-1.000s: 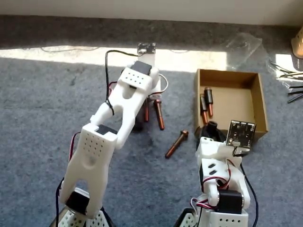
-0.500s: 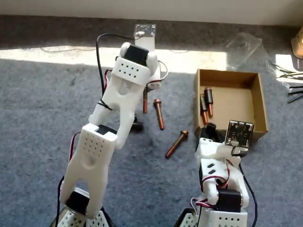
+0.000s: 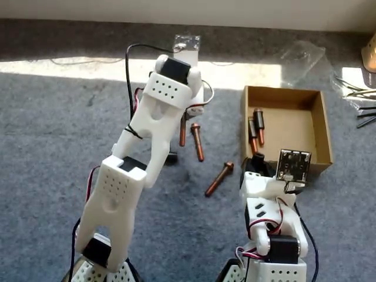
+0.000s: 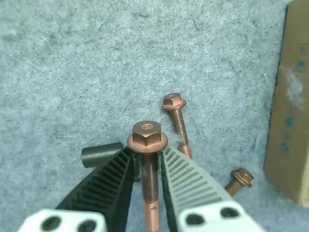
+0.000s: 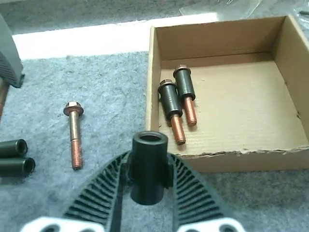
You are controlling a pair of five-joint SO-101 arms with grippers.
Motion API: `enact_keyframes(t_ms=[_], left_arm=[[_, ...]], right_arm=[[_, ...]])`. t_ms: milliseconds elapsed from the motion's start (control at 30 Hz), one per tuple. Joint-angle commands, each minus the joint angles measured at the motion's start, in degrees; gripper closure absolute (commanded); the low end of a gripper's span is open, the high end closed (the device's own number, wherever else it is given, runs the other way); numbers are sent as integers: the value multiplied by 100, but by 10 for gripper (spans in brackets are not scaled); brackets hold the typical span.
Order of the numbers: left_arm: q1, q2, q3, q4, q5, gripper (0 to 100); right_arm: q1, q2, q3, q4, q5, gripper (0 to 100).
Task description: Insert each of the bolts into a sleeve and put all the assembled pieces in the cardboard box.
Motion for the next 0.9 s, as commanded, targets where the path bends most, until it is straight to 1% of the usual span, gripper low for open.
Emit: enact_keyframes(t_ms=[0,167,300,400,567,767,867], left_arm=[[110,-1182,576,18,-26,995],[57,-2132,1455,18,-123,995],[4,-2853,2079,18,-1020,995],[-4,-3486,2756,9,-1618,995],[-4,-4549,3767,9,-2171,995],[-4,-5877,4611,9,-2725,995],[-4,-6475,5007,9,-2884,995]], right_arm=[[-31,-66,-84,-198,-9,995],[-75,-66,-84,-207,-9,995],[-479,-66,75,-479,-9,995],[-523,-66,365,-971,-9,995],[-558,-66,620,-1200,-9,995],[-1393,-66,585,-1200,-9,995],[-1763,-66,585,-1218,-9,995]])
